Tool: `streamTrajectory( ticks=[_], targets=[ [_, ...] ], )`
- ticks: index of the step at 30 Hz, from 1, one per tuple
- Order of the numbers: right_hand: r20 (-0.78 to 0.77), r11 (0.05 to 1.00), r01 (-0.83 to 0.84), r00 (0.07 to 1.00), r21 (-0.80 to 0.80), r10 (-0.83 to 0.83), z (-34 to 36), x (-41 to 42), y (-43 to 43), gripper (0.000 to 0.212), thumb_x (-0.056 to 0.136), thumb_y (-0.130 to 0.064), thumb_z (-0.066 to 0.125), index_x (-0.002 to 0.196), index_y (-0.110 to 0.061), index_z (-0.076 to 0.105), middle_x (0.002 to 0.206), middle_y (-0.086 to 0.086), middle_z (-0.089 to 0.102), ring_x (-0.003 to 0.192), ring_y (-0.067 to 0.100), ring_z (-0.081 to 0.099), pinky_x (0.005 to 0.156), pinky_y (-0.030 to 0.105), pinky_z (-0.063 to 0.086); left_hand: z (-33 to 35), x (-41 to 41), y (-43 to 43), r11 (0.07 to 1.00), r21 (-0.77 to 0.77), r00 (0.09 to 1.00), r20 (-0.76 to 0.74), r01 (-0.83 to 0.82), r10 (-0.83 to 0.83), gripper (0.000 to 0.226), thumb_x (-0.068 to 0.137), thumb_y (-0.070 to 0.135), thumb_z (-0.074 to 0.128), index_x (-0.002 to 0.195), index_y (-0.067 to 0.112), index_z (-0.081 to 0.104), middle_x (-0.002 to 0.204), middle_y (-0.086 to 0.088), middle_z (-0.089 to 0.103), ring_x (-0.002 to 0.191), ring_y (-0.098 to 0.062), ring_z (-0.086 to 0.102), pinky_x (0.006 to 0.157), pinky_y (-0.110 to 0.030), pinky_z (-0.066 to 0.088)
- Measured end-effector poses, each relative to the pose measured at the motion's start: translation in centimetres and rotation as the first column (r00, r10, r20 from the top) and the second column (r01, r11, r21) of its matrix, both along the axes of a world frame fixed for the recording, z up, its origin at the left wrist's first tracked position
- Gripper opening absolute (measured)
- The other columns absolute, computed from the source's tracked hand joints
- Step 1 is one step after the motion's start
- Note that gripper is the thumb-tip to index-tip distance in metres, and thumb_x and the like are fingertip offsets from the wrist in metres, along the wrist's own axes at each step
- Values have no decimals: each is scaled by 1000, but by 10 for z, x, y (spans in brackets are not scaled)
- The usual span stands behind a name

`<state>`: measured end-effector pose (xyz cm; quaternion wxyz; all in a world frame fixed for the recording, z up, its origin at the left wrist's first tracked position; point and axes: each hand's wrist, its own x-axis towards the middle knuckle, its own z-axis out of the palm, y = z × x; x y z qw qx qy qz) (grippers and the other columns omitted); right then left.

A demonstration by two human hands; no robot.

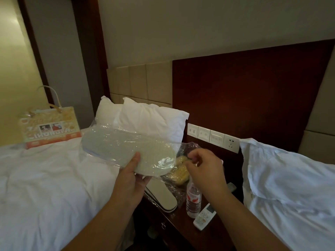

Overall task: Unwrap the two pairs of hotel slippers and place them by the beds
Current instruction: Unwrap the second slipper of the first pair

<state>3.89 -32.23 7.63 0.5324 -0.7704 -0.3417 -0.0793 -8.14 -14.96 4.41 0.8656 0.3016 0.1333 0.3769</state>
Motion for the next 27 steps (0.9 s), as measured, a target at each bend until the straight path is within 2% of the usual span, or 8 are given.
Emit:
streamTrajectory(
  ticks=[1, 3, 6, 9, 12, 18, 22, 27],
  targets=[
    [-35, 996, -54, 998, -65, 52, 5, -2, 1, 13, 81, -24, 73, 89, -33, 68, 84, -12, 64, 71, 0, 60, 57, 12, 44, 1, 0, 0, 1000, 20, 1000, -1, 21, -21, 57, 71, 23, 80, 124, 18, 61, 126, -8, 65, 113, -31, 63, 95, -61, 46],
    [-341, 952, -282, 912, -119, 227, 13, -3, 2, 25, 83, -18, 72, 108, -23, 70, 93, -3, 73, 79, 10, 70, 67, 26, 58, 3, -1, -3, 995, 75, 998, 12, 65, -66, 50, 74, 24, 78, 121, 17, 63, 126, -9, 65, 114, -31, 62, 96, -60, 46],
    [-636, 795, -561, 532, 231, 559, 15, -1, -1, 52, 78, 16, 59, 121, -13, 65, 111, 13, 73, 103, 30, 69, 94, 47, 54, 8, -3, -4, 988, 129, 995, 41, 90, -96, 58, 72, 25, 80, 126, 19, 60, 127, -9, 64, 115, -30, 62, 89, -54, 51],
    [-624, 694, -522, 341, 496, 703, 9, 5, -1, 71, 74, 32, 43, 127, -13, 61, 118, 15, 70, 109, 35, 66, 83, 38, 58, 11, -6, -1, 980, 151, 989, 55, 128, -137, 59, 76, 25, 77, 131, 21, 55, 130, -8, 63, 117, -31, 60, 93, -59, 47],
    [-622, 697, -477, 336, 535, 707, 1, 6, 1, 68, 78, 29, 47, 129, -13, 59, 120, 17, 68, 106, 35, 67, 75, 35, 59, 14, -10, -1, 976, 164, 988, 27, 145, -151, 52, 77, 24, 75, 126, 19, 60, 128, -8, 64, 115, -30, 62, 93, -61, 46],
    [-594, 645, -453, 271, 616, 758, 0, -5, 8, 61, 75, 3, 75, 131, -10, 55, 123, 17, 67, 114, 35, 64, 96, 49, 53, 15, -15, -5, 957, 219, 982, -30, 190, -188, 57, 78, 24, 74, 131, 16, 55, 132, -12, 60, 119, -32, 58, 85, -50, 54],
    [-617, 675, -342, 275, 654, 737, -1, -19, 16, 55, 73, -6, 79, 125, -7, 58, 115, 14, 72, 106, 33, 68, 80, 42, 60, 16, -16, -8, 933, 275, 973, -71, 233, -222, 45, 81, 21, 73, 124, 20, 61, 128, -12, 63, 116, -31, 61, 80, -46, 55],
    [-626, 687, -272, 284, 673, 726, -7, -23, 16, 45, 80, -10, 75, 123, -9, 61, 115, 12, 72, 103, 28, 70, 72, 37, 60, 33, -20, -4, 961, 233, 976, -194, 148, -103, 61, 58, 32, 88, 114, 18, 66, 111, -7, 72, 93, -23, 72, 68, -41, 57]
  ],
)
